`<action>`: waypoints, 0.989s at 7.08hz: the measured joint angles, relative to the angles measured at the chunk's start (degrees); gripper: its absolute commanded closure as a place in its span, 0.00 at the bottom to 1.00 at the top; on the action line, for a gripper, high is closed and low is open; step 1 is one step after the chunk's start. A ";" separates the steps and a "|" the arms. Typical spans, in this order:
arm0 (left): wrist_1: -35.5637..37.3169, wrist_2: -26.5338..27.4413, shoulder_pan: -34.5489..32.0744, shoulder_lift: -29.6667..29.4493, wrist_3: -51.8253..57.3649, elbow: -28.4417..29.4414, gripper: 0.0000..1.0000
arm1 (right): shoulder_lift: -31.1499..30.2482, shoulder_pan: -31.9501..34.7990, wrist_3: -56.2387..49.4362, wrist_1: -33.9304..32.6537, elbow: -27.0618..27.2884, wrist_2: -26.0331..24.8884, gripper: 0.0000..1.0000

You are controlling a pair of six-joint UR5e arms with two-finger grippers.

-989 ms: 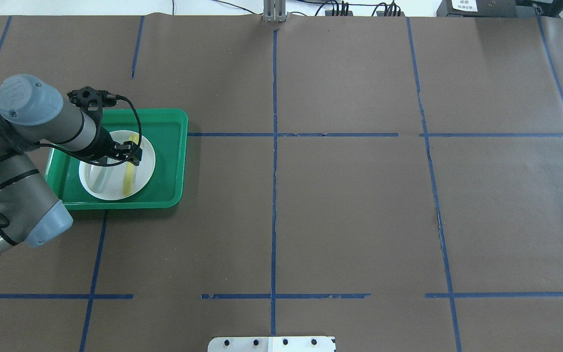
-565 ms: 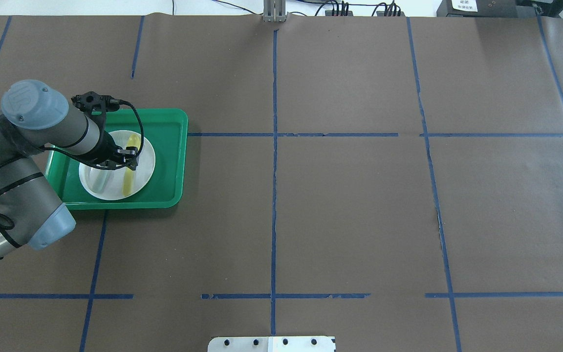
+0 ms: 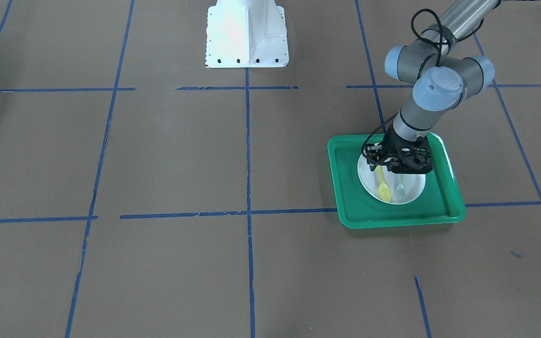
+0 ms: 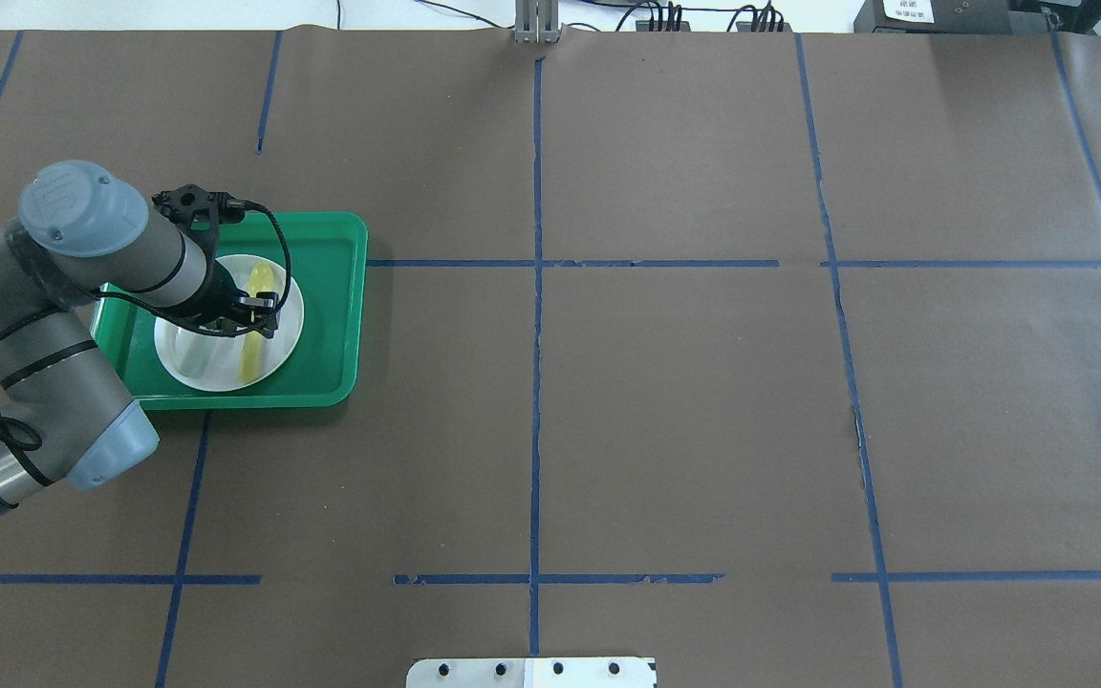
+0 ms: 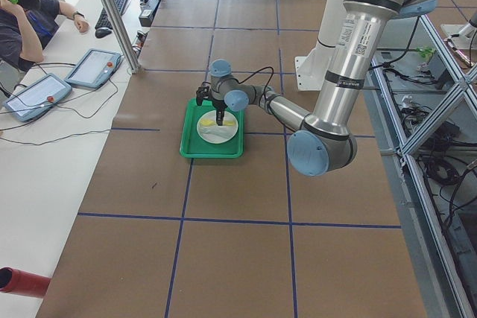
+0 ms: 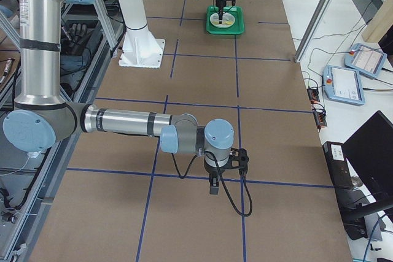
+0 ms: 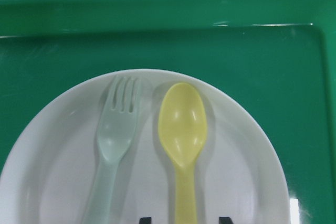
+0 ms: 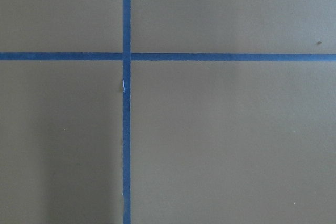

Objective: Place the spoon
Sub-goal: 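Lower the left gripper over the yellow spoon on the plate, then close the left gripper on the yellow spoon's handle and lift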

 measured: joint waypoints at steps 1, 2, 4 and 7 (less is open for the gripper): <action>0.00 0.00 0.14 -0.32 -0.05 0.57 0.48 | 0.01 0.00 0.00 -0.01 0.00 0.00 0.00; 0.00 0.00 0.17 -0.41 -0.06 0.88 0.50 | -0.01 0.00 0.00 -0.03 0.00 0.00 0.00; 0.00 0.00 0.20 -0.43 -0.07 1.11 0.52 | -0.04 0.00 0.00 0.02 0.00 0.00 0.00; 0.00 -0.12 0.21 -0.34 -0.03 1.14 0.58 | -0.04 0.00 0.00 0.01 0.00 -0.04 0.00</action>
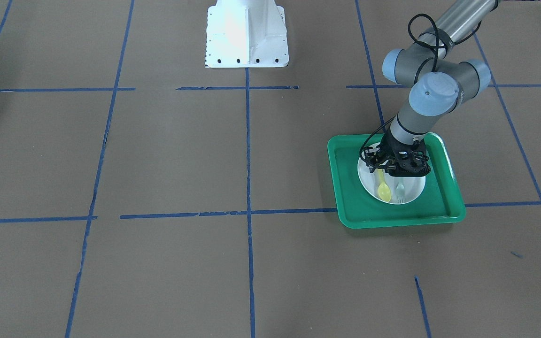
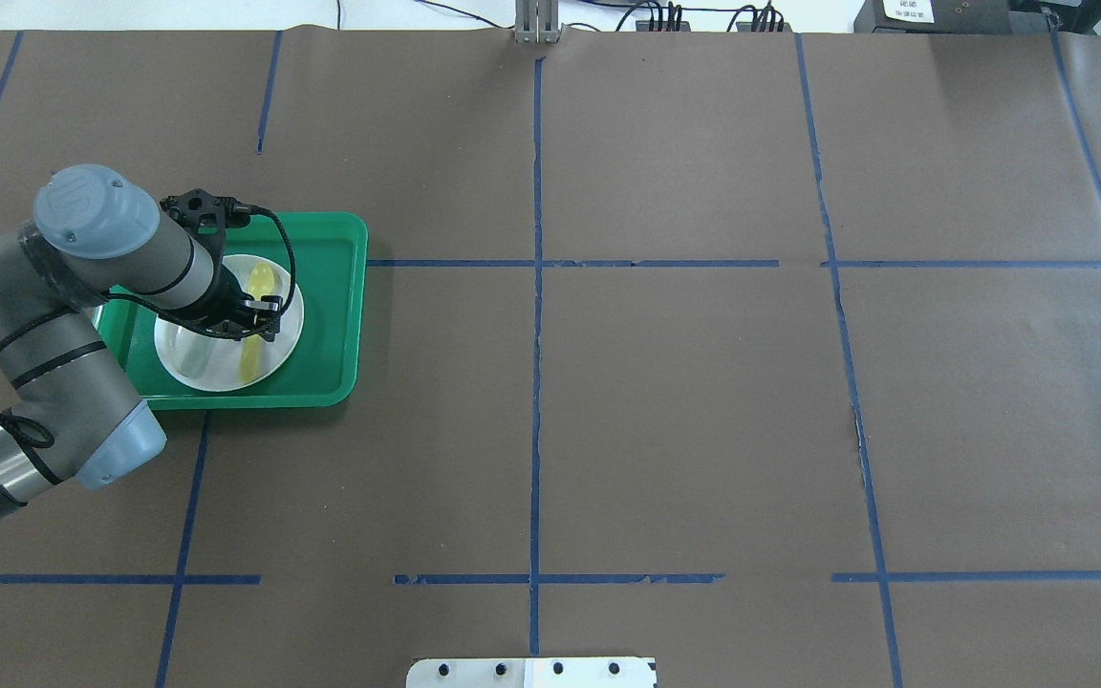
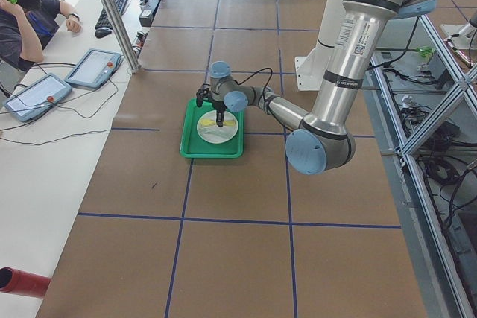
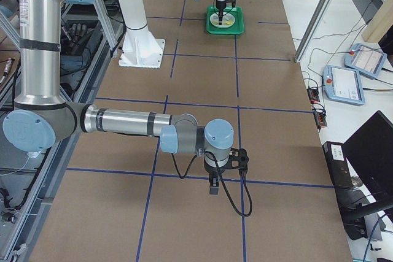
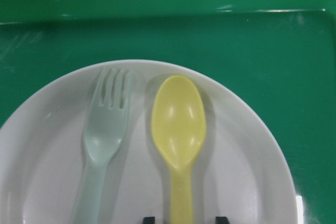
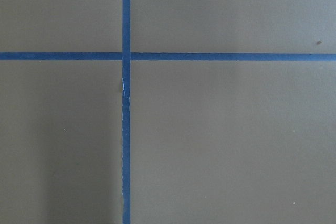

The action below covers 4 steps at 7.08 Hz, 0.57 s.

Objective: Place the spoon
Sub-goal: 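Close the left gripper on the yellow spoon's handle and lift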

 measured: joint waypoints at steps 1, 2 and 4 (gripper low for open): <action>0.00 -0.04 0.00 0.11 0.03 0.00 0.58 | 0.00 0.00 0.00 0.02 0.00 0.02 0.00; 0.00 -0.05 0.00 0.21 0.04 0.00 0.61 | 0.01 0.00 0.00 0.03 0.00 0.03 0.00; 0.00 -0.06 0.00 0.30 0.05 -0.03 0.86 | 0.02 0.00 0.00 0.00 0.00 0.04 0.00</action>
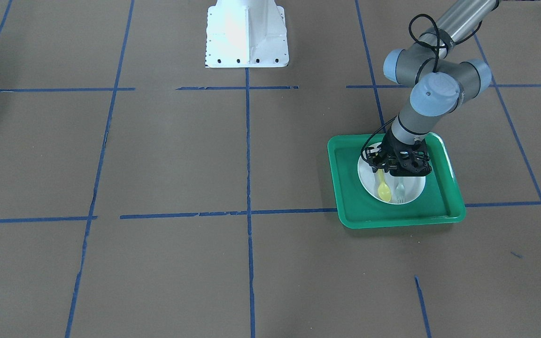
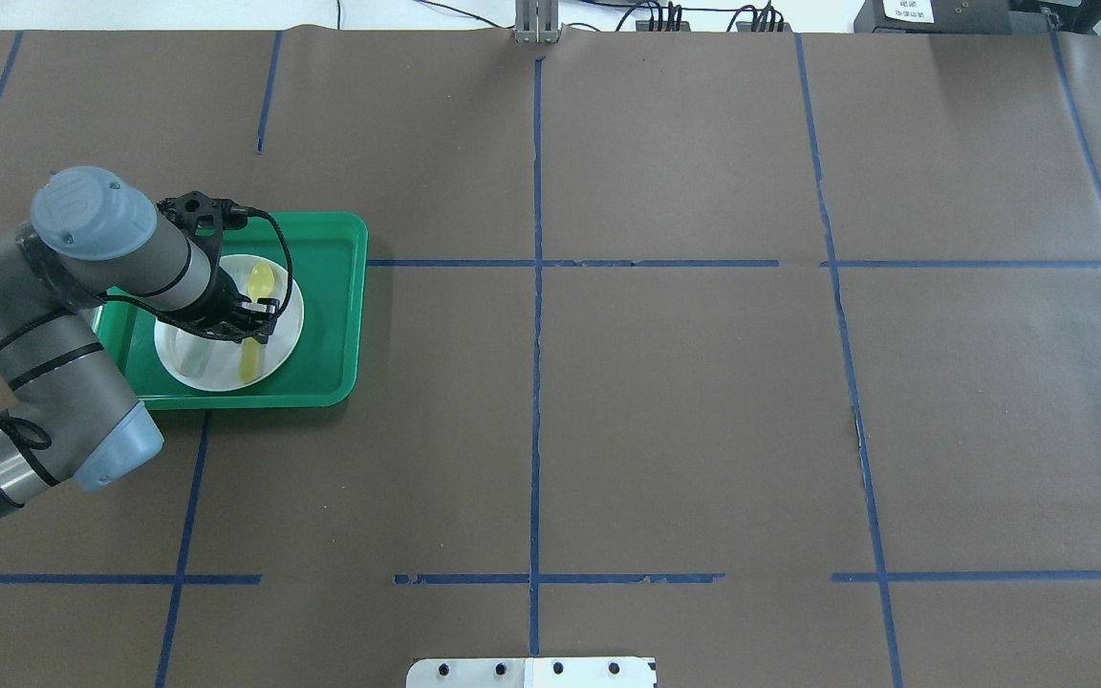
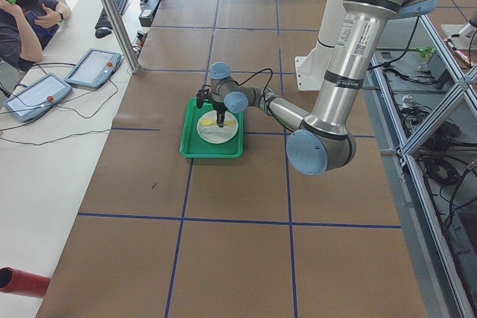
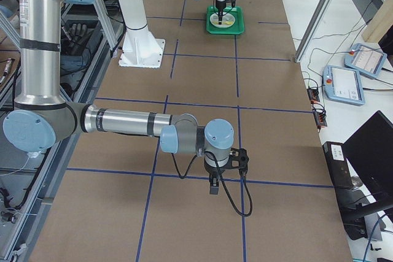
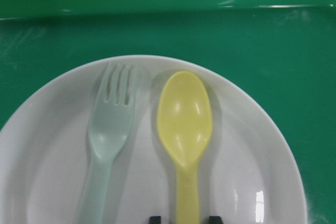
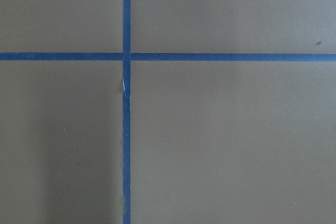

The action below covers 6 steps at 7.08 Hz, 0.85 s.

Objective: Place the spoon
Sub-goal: 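Close the left gripper on the yellow spoon's handle and lift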

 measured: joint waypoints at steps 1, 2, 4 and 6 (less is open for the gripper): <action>0.00 -0.02 0.00 0.02 0.00 -0.10 0.97 | -0.01 0.00 0.00 0.02 0.00 0.00 0.00; 0.00 -0.12 -0.03 0.02 0.00 -0.24 1.00 | -0.02 0.00 0.00 0.03 0.00 0.00 0.00; 0.40 -3.67 -0.85 0.28 -0.29 -1.07 1.00 | 0.01 0.00 0.00 0.00 0.00 0.00 0.00; 0.91 -5.72 -3.15 0.39 -2.42 -2.53 1.00 | -0.01 0.00 0.00 -0.01 0.00 0.00 0.00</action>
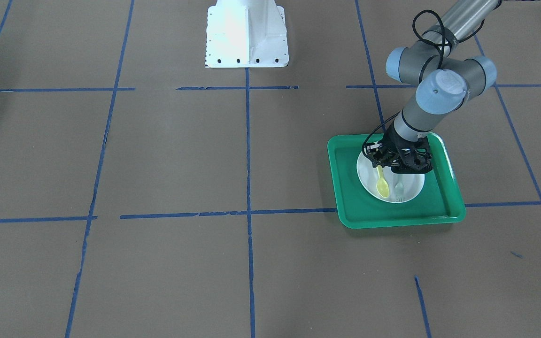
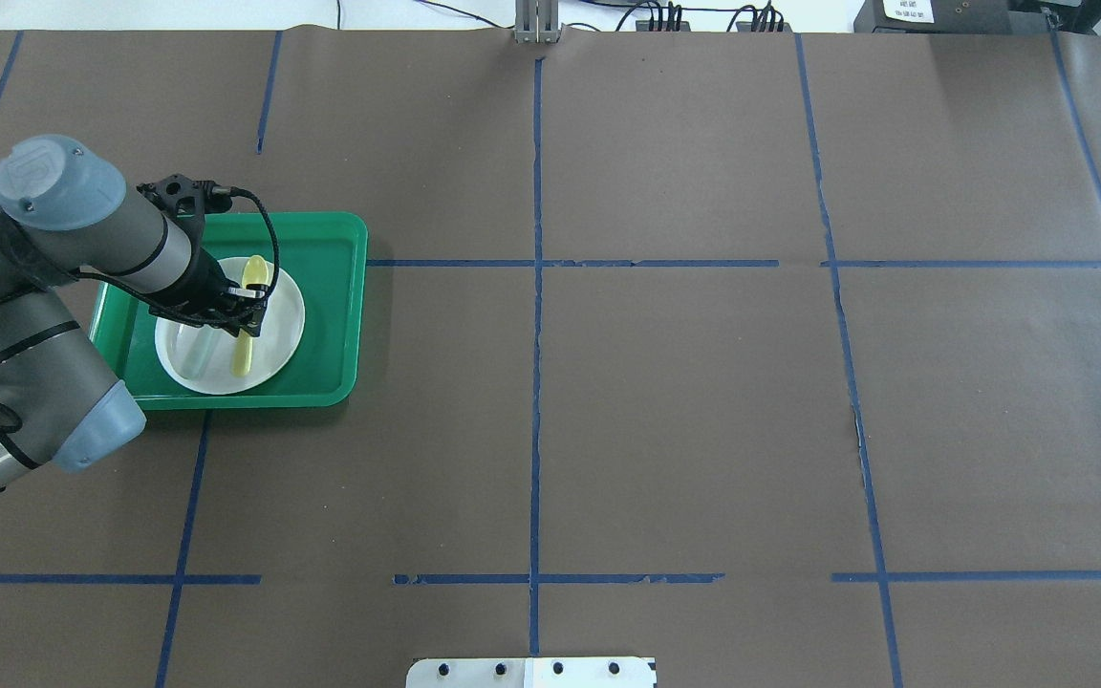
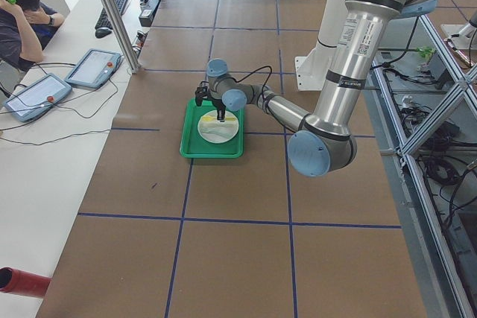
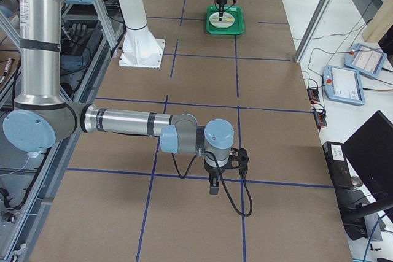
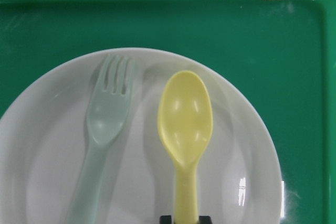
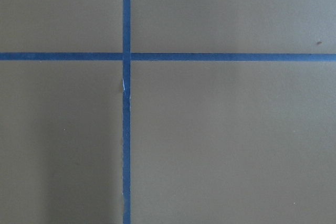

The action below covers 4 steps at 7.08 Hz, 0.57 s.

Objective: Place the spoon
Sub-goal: 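Close the left gripper on the yellow spoon's handle and lift, then carry the yellow spoon off the plate and lower it onto the tray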

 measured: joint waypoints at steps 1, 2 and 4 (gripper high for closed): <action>0.06 -0.14 -0.68 -0.20 -2.48 -0.26 1.00 | 0.01 0.00 0.00 0.02 0.00 0.00 0.00; 0.11 -0.08 -0.98 -0.96 -4.98 -0.20 1.00 | 0.02 0.00 0.00 0.04 0.00 0.00 0.00; 0.13 0.47 -0.79 -3.97 -7.83 1.15 1.00 | 0.05 0.00 0.00 -0.01 0.00 0.00 0.00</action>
